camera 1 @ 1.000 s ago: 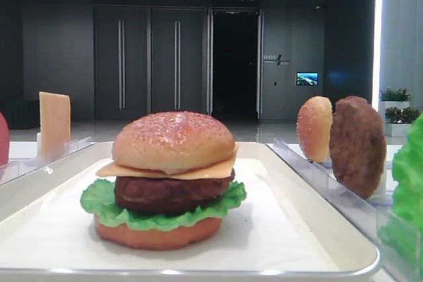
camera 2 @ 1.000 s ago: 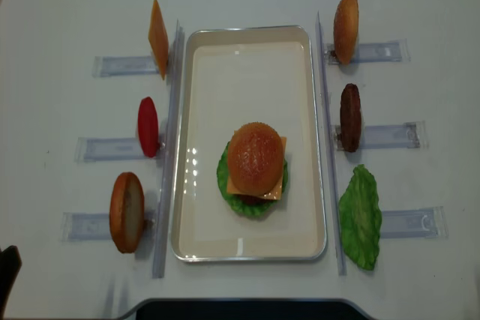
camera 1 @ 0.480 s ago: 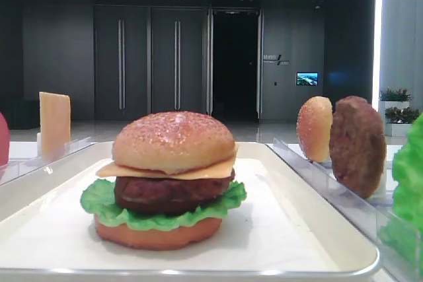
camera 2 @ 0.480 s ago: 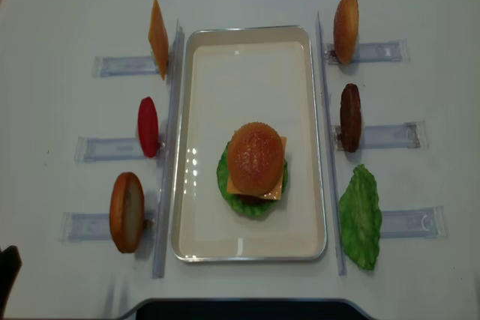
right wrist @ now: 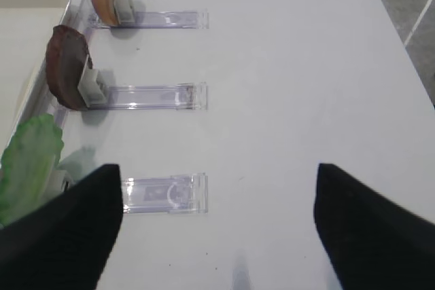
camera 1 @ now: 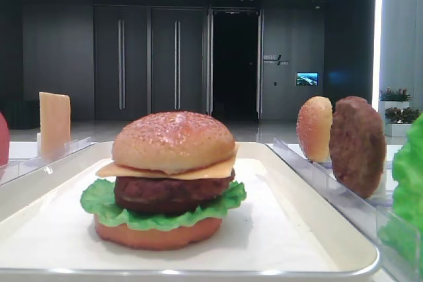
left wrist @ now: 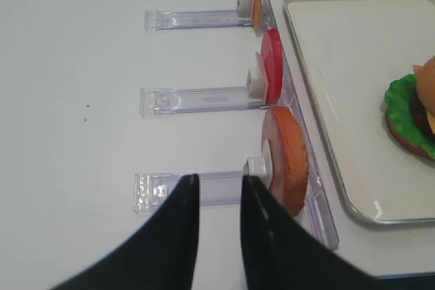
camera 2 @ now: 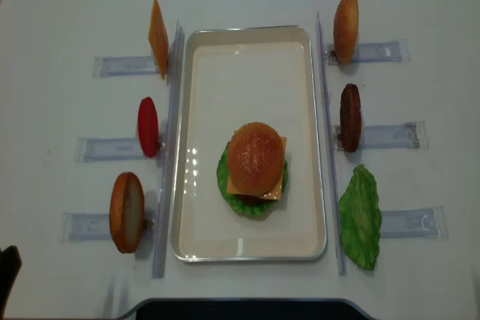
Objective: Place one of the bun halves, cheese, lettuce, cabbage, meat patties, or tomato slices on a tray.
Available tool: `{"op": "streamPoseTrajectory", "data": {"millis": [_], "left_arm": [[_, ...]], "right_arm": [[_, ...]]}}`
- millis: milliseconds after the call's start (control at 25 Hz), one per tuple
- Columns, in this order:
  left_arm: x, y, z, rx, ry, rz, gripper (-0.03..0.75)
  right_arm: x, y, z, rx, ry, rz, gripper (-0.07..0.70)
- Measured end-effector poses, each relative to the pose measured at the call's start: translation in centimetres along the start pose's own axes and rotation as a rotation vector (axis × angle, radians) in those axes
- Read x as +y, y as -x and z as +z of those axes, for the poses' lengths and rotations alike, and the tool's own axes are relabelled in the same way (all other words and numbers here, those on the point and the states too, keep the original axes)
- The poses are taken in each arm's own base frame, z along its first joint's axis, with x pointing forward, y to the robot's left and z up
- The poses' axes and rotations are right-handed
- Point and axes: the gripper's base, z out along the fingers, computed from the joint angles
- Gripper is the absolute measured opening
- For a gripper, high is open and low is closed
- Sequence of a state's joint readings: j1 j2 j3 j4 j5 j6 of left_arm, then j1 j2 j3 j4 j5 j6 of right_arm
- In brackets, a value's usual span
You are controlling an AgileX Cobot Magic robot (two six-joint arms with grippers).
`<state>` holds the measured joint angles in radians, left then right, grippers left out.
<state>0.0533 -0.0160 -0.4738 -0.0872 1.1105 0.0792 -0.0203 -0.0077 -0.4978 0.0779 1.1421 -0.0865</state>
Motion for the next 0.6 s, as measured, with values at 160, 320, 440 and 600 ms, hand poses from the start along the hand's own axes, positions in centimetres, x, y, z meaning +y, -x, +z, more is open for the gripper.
{"op": "streamPoseTrajectory", "data": {"millis": [160, 320, 440, 600], "left_arm": [[0.00, 0.00, 0.00, 0.000, 0.000, 0.000, 0.159], [0.00, 0.00, 0.00, 0.000, 0.000, 0.000, 0.159], [0.00, 0.00, 0.00, 0.000, 0.000, 0.000, 0.159], [0.00, 0.00, 0.00, 0.000, 0.000, 0.000, 0.159]], "right_arm": [[0.00, 0.00, 0.00, 0.000, 0.000, 0.011, 0.575], [0.00, -0.01, 0.02, 0.001, 0.000, 0.019, 0.575], [0.00, -0.01, 0.02, 0.001, 0.000, 0.019, 0.575], [0.00, -0.01, 0.02, 0.000, 0.000, 0.019, 0.575]]}}
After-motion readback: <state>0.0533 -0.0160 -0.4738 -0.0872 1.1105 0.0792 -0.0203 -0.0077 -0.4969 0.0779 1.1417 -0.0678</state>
